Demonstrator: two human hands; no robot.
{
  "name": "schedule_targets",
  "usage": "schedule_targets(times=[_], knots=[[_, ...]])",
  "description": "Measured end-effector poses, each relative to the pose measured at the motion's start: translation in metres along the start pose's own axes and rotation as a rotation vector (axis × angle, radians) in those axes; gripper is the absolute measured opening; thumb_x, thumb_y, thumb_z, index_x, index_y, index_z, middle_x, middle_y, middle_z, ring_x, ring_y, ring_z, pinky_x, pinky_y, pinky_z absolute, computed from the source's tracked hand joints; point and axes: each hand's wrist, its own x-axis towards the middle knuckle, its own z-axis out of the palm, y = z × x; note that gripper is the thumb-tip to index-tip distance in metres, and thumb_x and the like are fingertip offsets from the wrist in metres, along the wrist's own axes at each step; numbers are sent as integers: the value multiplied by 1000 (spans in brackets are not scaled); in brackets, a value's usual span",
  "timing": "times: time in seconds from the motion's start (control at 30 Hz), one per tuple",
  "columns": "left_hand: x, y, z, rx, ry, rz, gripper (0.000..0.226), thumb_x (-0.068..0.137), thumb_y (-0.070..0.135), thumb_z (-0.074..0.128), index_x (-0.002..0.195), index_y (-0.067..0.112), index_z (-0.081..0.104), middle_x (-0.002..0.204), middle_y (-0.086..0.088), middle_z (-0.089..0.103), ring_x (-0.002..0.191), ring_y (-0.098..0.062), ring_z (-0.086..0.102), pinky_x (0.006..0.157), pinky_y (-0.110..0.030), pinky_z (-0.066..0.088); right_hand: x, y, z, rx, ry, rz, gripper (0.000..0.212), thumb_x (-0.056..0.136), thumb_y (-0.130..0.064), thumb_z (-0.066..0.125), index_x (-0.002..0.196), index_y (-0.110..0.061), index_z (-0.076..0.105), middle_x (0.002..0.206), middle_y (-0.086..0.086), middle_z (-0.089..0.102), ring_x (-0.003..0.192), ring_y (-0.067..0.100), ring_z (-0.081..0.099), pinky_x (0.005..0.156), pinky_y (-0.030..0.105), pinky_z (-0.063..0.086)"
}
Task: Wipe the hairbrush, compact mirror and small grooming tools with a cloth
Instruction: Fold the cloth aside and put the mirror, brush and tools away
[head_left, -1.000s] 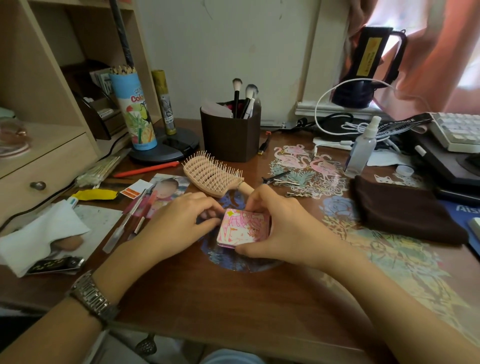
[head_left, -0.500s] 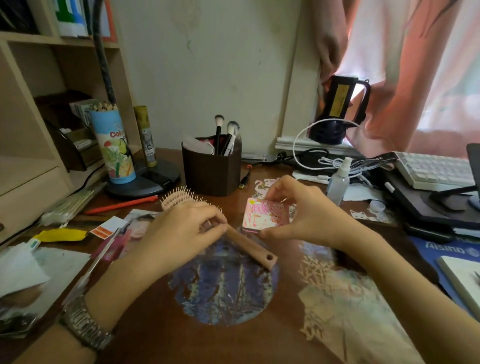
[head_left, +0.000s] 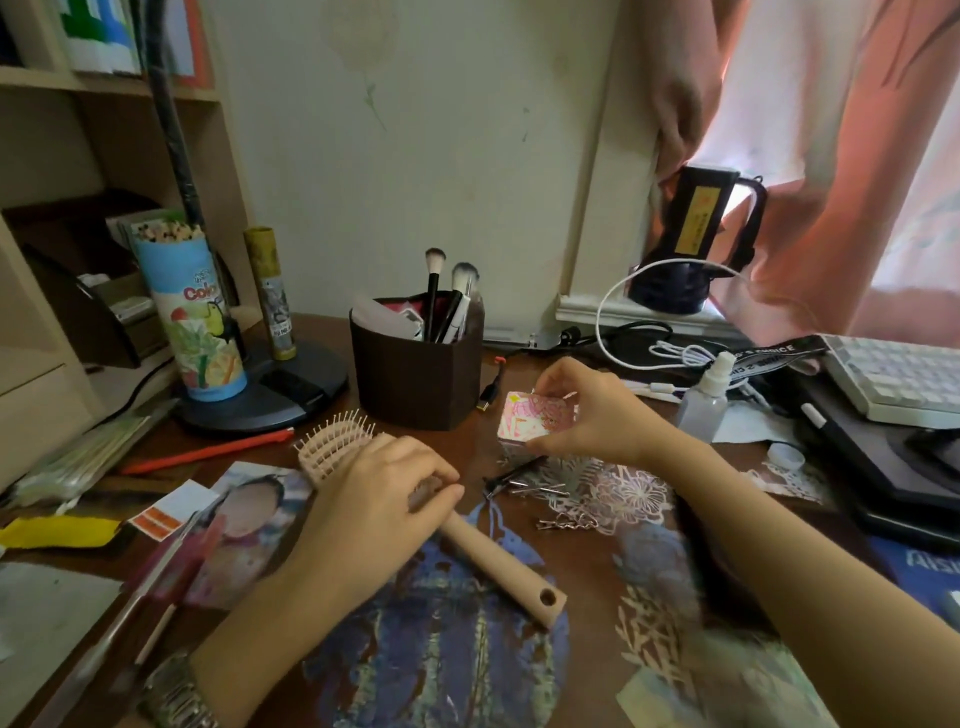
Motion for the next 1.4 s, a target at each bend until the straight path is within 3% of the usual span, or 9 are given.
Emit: schedule_targets(times=[0.37,0.67,1.03,1.17,1.27,1.4], knots=[[1,-6,12,-7,44,53,32,83,46,46,83,28,72,88,16,63,86,-2,55,75,-26,48,38,36,22,23,-55,80,57,65,-31,85,109,-23,50,113,-2,58,103,15,57,83,25,47],[0,-6,16,0,75,57,31,84,42,48,81,25,73,88,14,64,85,-3,55,74,-26,48,44,47,25,95,-125,97,52,67,-28,84,106,-27,50,121,-1,58,114,15,55,92,31,48],[-1,-7,17,-17,87,73,36,85,45,44,83,24,73,90,14,63,88,-4,54,75,-27,47,42,43,19,31,-199,113,59,71,-38,80,118,-25,49,130,-1,55,120,16,51,101,34,42],[-1,-7,17,-16,100,76,37,84,45,43,82,24,74,90,14,63,89,-4,53,77,-24,43,38,28,7,-37,-130,74,54,79,-33,75,125,-19,51,127,-1,56,113,14,53,91,28,43],[-2,-6,17,-1,103,76,38,84,45,43,81,23,73,90,13,64,89,-6,54,78,-23,41,32,7,-7,-58,-75,11,43,82,-26,73,121,-18,56,116,-2,62,108,15,59,94,30,48],[-3,-5,14,-16,90,65,19,86,35,61,85,20,74,93,10,65,91,-9,54,81,-29,45,12,-29,-19,-1,-28,-61,27,82,-24,73,107,-20,65,93,-12,67,87,-1,63,85,21,52]])
